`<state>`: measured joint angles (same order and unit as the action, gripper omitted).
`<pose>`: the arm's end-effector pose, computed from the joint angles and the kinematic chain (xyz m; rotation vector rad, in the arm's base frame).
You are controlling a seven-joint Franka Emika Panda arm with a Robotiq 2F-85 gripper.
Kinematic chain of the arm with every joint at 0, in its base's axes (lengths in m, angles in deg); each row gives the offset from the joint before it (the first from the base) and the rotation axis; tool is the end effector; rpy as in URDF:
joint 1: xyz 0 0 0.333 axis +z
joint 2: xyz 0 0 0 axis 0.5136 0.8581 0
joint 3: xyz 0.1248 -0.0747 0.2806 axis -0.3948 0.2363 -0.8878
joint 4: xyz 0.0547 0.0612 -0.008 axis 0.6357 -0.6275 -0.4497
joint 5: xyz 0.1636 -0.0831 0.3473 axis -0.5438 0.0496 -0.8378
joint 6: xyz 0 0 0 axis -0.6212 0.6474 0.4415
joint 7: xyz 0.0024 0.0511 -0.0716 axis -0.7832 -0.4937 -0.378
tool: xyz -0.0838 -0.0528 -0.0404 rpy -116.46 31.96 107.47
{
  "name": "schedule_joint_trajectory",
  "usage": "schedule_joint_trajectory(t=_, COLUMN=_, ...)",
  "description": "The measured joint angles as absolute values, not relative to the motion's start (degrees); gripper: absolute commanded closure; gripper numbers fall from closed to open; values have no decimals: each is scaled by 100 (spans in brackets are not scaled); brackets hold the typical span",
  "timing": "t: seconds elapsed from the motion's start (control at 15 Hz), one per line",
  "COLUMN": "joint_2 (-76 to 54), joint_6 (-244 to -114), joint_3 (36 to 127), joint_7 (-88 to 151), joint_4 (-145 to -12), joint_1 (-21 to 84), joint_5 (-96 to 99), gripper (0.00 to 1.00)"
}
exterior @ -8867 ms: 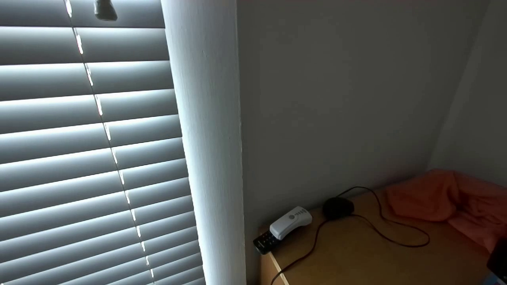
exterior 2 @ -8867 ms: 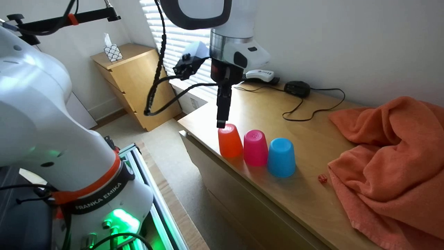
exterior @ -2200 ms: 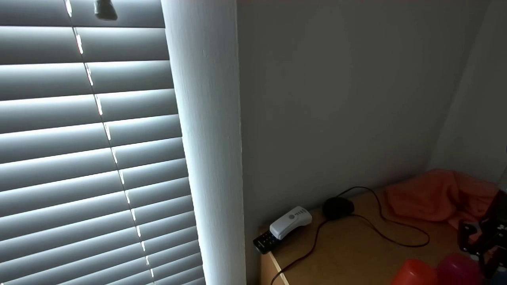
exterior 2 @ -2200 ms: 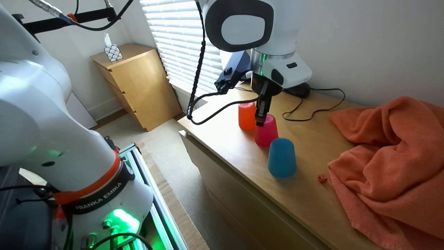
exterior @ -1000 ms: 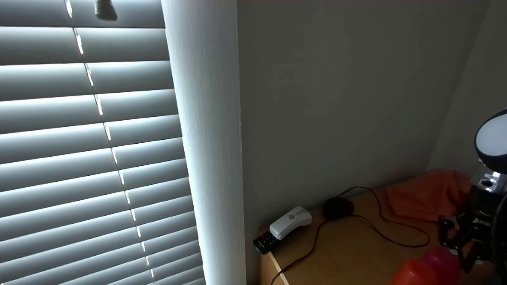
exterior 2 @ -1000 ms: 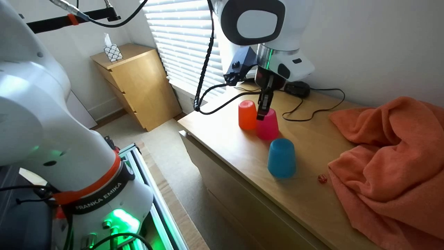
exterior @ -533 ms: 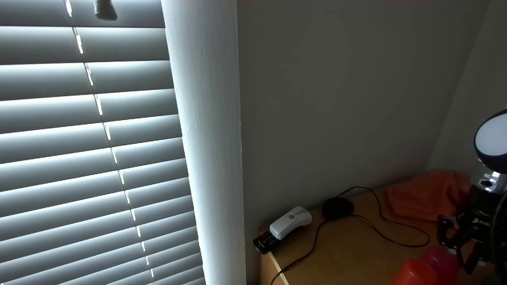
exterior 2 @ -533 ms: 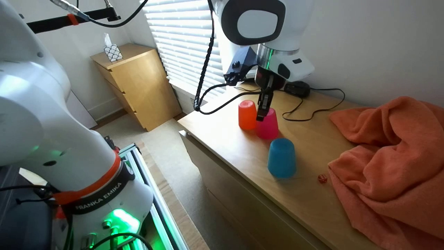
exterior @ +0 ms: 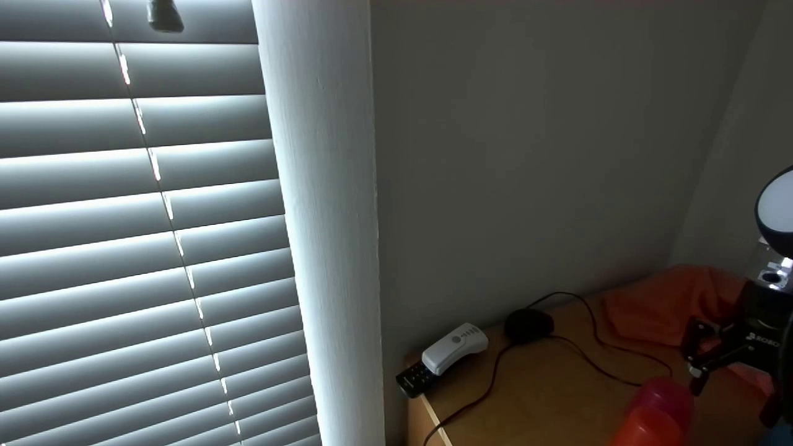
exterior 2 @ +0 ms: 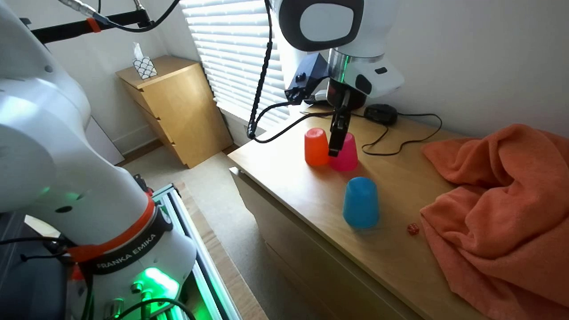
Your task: Move the cups forward then stack them
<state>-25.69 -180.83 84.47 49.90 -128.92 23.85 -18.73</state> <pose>0.4417 -0.1055 0.2633 -2.6763 1.2603 0.2248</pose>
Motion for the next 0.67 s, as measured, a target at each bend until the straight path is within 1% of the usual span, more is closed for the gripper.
schedule_joint_trajectory(t=0.33, joint_2=-3018, joint_6=-17984, joint_3=8568, joint_7=5174, joint_4=-13143, joint_1=2265, joint_5=-1688, gripper=0)
schedule_joint_trajectory(t=0.67, joint_2=-3272, joint_6=-17983, joint_3=8789, joint_7=5401, joint_4=-13376, joint_1=1911, joint_5=-1281, gripper=0)
